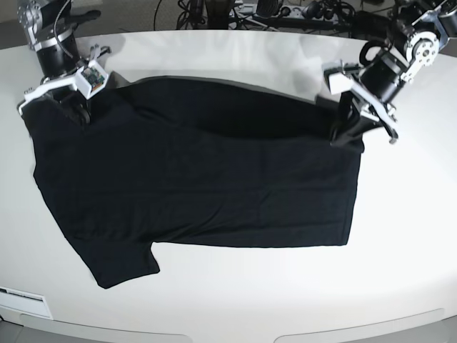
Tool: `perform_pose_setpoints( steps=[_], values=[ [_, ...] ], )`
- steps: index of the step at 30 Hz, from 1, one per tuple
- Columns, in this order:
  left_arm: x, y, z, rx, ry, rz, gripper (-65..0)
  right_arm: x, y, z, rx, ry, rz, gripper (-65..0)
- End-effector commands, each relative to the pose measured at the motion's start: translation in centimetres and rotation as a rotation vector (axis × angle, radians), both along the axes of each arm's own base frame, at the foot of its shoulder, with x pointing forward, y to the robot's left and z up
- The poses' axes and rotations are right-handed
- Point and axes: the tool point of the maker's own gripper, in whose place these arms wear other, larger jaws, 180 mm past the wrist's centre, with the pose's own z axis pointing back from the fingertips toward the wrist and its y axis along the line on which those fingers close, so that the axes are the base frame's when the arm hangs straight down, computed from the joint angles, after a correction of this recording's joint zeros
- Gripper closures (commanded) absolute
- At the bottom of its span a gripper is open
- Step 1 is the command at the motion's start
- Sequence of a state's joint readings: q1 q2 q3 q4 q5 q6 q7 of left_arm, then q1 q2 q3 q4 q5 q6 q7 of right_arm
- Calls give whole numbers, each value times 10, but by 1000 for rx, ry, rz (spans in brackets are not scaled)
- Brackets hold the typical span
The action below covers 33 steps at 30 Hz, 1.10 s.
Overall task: Fold the T-shirt properly
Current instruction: 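Lift the shoulder corners with both grippers and pull the shirt flat, then hold the shoulder edge with both grippers and smooth the shirt taut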
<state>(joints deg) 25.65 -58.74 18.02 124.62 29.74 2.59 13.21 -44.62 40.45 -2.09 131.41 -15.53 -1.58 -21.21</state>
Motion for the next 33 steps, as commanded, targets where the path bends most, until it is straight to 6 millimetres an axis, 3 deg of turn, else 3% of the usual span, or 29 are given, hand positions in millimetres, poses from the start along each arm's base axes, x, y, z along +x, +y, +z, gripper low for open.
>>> perform_pose_setpoints(
  steps=[1, 7, 12, 16, 17, 18, 20, 21, 23, 24, 26, 27, 33],
  values=[
    [8, 2, 10, -3, -41, 5, 0, 5, -7, 0, -24, -11, -13, 0],
    [23, 18, -3, -15, -37, 81, 0, 23, -22, -11, 1, -2, -60, 0],
    [23, 23, -23, -56, 7, 127, 0, 29, -15, -12, 43, 18, -34, 0],
    [27, 15, -19, -119, -27, 137, 0, 40, -5, -2, 93, -31, 11, 0],
    [33, 15, -12, -142, -62, 154, 0, 46, -5, 5, 95, -73, 17, -64],
    [40, 18, -3, -165, -103, 189, -37, 52, -8, 12, 90, -111, 7, -177],
    [51, 31, 7, -243, -137, 311, -198, 60, -22, 22, 117, -163, -81, -364],
    [54, 36, 6, -299, -119, 369, -236, 61, -27, 22, 142, -158, -123, -396],
    [52, 36, -5, -402, -38, 442, -230, 58, -31, 13, 183, -107, -165, -381],
    [49, 32, -11, -453, 5, 463, -186, 56, -29, 8, 204, -74, -168, -331],
    [46, 25, -19, -515, 61, 483, -1, 53, -25, 0, 217, -30, -159, -102],
    [44, 22, -21, -528, 70, 487, 0, 52, -23, -1, 222, -25, -157, 0],
    [44, 19, -21, -538, 68, 491, 0, 51, -14, -3, 232, -16, -120, 0]
  ],
)
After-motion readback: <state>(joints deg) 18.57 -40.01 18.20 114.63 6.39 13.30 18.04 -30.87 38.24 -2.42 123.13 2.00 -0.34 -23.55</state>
